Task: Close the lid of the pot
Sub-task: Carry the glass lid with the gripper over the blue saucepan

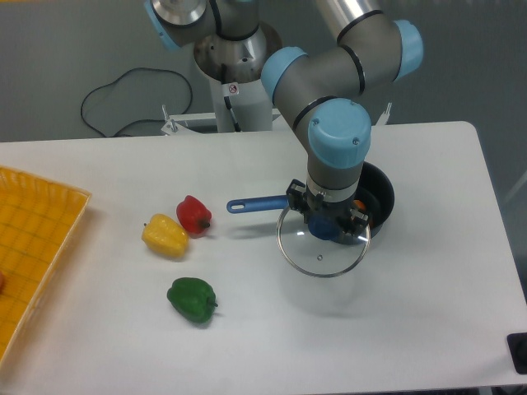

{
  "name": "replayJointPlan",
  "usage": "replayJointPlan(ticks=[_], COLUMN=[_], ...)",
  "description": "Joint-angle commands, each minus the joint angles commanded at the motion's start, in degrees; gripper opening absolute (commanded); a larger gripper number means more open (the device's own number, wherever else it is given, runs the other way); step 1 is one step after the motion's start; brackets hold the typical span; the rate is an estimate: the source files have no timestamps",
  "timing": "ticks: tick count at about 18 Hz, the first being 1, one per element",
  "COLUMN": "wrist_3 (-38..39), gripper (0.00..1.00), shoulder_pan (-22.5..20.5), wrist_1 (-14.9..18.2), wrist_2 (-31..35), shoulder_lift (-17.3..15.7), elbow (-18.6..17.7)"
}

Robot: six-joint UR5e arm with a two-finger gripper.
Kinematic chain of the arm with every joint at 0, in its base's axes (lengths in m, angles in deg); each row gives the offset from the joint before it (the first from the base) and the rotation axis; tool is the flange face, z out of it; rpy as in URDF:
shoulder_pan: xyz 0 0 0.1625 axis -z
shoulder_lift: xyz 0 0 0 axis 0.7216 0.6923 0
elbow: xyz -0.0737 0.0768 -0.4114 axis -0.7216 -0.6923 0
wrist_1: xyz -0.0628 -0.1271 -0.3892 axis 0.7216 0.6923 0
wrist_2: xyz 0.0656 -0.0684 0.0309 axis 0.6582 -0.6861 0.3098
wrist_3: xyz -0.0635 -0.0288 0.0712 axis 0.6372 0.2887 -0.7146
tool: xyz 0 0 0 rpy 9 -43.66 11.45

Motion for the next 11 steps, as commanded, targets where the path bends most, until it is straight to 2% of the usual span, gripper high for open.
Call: replayJointPlan(ticks=[5,11], wrist_3=[-0.1,-5.5], gripper=[0.33,0.33], shoulder_pan=[-0.7,-2.9], wrist_1=[-0.6,-0.7], wrist_2=[-0.4,-1.4], shoulder_lift=[-1.5,-4.3], elbow=[-1.6,-4.8])
